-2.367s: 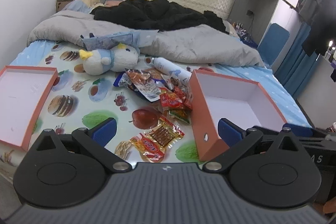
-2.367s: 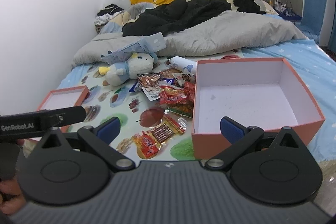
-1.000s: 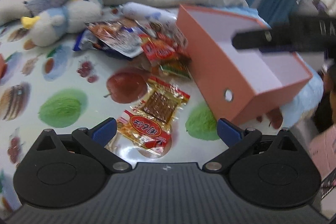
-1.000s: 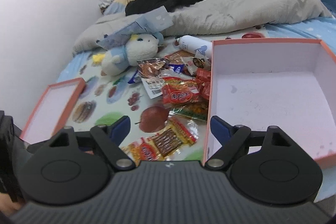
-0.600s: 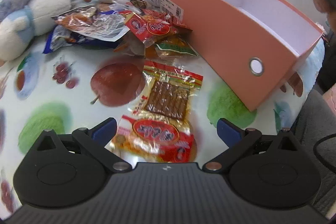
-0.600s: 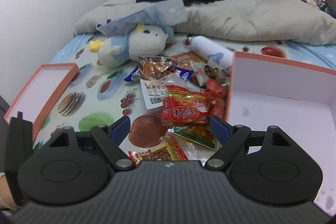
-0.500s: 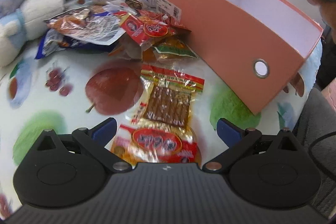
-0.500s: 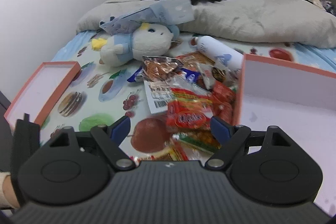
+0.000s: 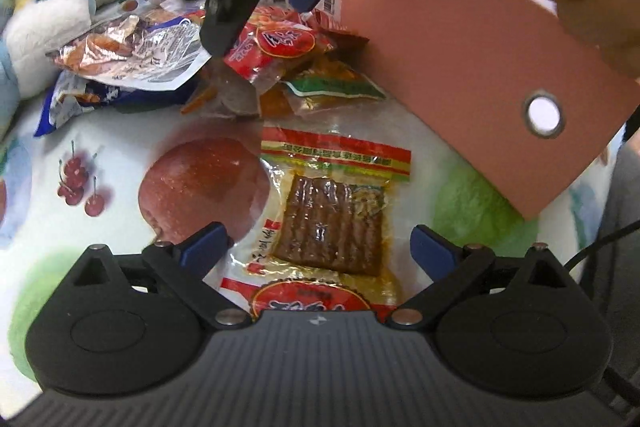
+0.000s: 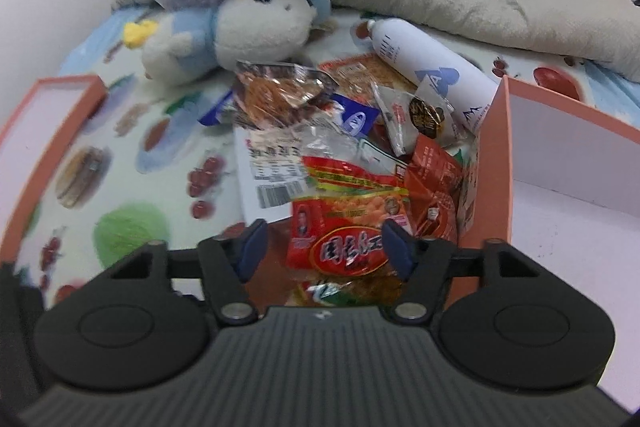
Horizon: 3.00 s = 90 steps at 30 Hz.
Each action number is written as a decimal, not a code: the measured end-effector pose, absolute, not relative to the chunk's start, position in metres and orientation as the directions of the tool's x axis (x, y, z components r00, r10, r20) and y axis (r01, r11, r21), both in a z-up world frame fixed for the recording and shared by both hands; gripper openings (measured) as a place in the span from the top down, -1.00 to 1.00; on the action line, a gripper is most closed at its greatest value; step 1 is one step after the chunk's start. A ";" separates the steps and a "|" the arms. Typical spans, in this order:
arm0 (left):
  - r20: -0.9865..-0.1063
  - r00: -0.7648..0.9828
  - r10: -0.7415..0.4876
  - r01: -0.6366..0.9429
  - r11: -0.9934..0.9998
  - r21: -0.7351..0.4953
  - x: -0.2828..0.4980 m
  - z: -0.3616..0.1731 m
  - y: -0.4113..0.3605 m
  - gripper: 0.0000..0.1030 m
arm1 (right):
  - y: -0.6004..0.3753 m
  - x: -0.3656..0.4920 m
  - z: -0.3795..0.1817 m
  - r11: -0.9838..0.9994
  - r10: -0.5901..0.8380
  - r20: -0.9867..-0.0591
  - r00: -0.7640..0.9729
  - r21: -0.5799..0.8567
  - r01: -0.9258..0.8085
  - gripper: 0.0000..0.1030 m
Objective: Organize snacks
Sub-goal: 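Grasp meat-strip pack with left gripper while right gripper grasps a red packet, then drop meat-strip pack into pink box with left gripper while right drops red packet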
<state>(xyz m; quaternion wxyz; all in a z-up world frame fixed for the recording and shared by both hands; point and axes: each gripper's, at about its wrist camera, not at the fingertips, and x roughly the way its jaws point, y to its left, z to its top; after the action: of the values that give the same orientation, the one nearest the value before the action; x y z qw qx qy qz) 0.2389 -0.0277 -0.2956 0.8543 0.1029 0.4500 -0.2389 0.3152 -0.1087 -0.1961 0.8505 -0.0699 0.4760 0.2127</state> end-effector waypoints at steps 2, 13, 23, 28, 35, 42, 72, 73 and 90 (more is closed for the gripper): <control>-0.817 0.480 -0.320 0.504 0.862 -0.041 0.240 -0.297 -0.027 -0.93 | -0.107 0.321 -0.204 0.906 0.280 -0.858 0.430 0.088 -0.414 -0.15; -0.819 0.479 -0.317 0.501 0.864 -0.042 0.248 -0.293 -0.021 -0.70 | -0.103 0.323 -0.210 0.913 0.257 -0.866 0.430 0.072 -0.401 0.59; -0.822 0.495 -0.282 0.422 0.905 -0.056 0.247 -0.284 -0.001 -0.19 | -0.116 0.303 -0.187 0.914 0.293 -0.840 0.458 0.106 -0.391 0.68; -0.824 0.494 -0.278 0.336 0.935 -0.114 0.236 -0.279 0.015 -0.18 | -0.122 0.287 -0.175 0.912 0.323 -0.822 0.469 0.139 -0.385 0.68; -0.824 0.504 -0.261 0.195 0.963 -0.185 0.210 -0.269 0.032 -0.18 | -0.127 0.259 -0.167 0.904 0.364 -0.800 0.476 0.182 -0.386 0.68; -0.818 0.522 -0.240 0.071 0.969 -0.238 0.184 -0.260 0.043 -0.18 | -0.136 0.230 -0.164 0.899 0.406 -0.773 0.487 0.241 -0.366 0.68; -0.729 0.663 -0.170 -0.077 0.954 -0.291 0.141 -0.138 0.053 -0.18 | -0.168 0.147 -0.114 0.908 0.414 -0.669 0.618 0.258 -0.329 0.67; -0.726 0.666 -0.171 -0.079 0.952 -0.296 0.142 -0.132 0.054 -0.18 | -0.169 0.145 -0.108 0.906 0.419 -0.660 0.623 0.262 -0.331 0.67; -0.612 0.751 -0.248 0.048 0.945 -0.324 0.180 -0.038 0.010 -0.19 | -0.225 0.159 -0.029 0.941 0.337 -0.526 0.781 0.218 -0.259 0.67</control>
<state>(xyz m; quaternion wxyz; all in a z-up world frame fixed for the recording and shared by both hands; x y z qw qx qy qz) 0.1796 0.0100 -0.0383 0.9243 -0.1457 0.3436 -0.0800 0.1594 -0.2247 -0.0295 0.9413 0.0668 0.2908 0.1582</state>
